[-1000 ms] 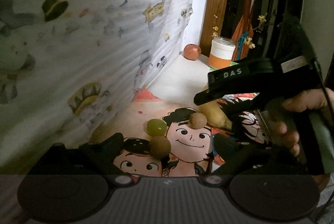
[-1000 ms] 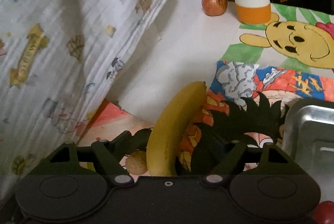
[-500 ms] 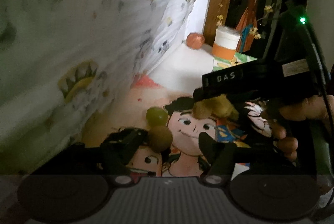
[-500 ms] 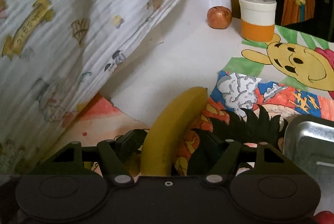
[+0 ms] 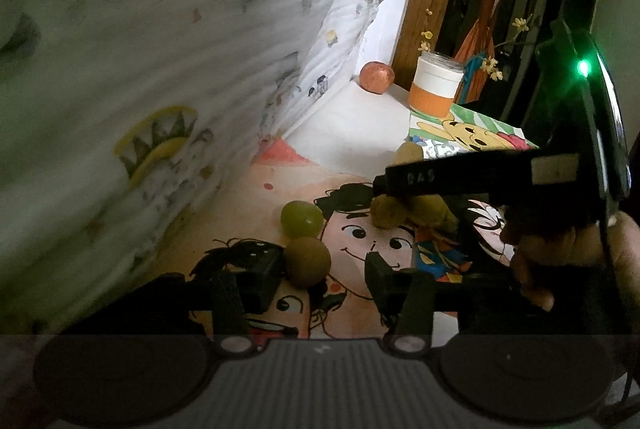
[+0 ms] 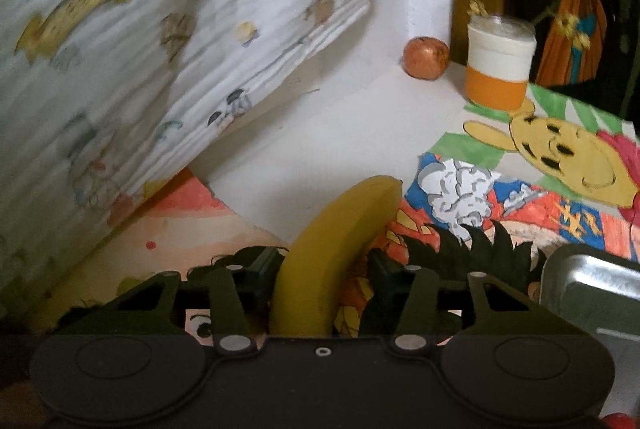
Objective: Organize fruits
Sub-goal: 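Grasp a yellow banana with the right tool while the left tool grasps a small brown fruit, then carry banana and brown fruit over the tray and open both tools to release them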
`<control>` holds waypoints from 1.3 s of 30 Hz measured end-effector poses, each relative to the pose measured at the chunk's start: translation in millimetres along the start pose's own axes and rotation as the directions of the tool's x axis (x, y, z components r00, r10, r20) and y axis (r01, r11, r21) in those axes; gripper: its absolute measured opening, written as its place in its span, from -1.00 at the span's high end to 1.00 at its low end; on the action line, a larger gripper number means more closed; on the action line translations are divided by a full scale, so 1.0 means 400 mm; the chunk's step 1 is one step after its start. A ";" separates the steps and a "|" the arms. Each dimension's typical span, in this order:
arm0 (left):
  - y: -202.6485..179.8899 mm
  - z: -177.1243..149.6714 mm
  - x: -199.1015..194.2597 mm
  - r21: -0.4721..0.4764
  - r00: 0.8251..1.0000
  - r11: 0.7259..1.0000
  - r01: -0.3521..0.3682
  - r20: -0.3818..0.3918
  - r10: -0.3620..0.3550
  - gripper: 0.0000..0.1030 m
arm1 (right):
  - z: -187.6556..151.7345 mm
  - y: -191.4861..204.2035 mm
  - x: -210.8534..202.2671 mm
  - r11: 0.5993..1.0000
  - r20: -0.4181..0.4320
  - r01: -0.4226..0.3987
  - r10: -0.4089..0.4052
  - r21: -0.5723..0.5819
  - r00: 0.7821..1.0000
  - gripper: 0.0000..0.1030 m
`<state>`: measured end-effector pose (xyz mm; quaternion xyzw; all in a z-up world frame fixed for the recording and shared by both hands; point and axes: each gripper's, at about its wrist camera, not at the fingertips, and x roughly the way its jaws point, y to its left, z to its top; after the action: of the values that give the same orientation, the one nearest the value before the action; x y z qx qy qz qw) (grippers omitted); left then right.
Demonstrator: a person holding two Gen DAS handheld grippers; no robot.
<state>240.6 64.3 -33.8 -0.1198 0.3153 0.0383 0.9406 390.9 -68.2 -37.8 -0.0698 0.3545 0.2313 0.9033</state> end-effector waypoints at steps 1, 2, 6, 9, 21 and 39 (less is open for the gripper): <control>0.000 0.000 0.000 0.000 1.000 1.000 -0.002 0.000 0.002 0.06 | -0.004 0.007 -0.001 1.000 0.007 0.006 -0.006 -0.018 1.000 0.06; -0.001 0.000 -0.001 0.001 1.000 1.000 -0.006 -0.001 0.006 0.07 | -0.007 0.008 -0.003 1.000 0.012 0.007 -0.007 -0.022 1.000 0.08; -0.005 0.000 0.001 0.009 1.000 1.000 -0.022 -0.002 0.022 0.16 | -0.006 0.002 -0.004 1.000 0.015 -0.002 0.003 -0.011 1.000 0.11; -0.006 0.001 0.002 0.010 1.000 1.000 -0.028 -0.003 0.028 0.32 | -0.005 0.001 -0.007 1.000 0.014 -0.004 0.004 0.003 1.000 0.18; 0.013 0.001 -0.005 -0.031 1.000 0.999 0.030 -0.003 -0.030 0.45 | -0.009 -0.050 -0.038 0.978 0.010 -0.096 0.096 0.185 0.995 0.31; -0.026 -0.004 -0.080 -0.037 0.998 0.997 0.065 0.015 -0.064 0.45 | -0.048 -0.100 -0.166 0.935 0.084 -0.226 0.211 0.275 0.974 0.32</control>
<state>215.9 54.2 -13.7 -0.1471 0.3041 0.0145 0.9411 355.3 -133.6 -8.9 0.1059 0.3651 0.2790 0.8818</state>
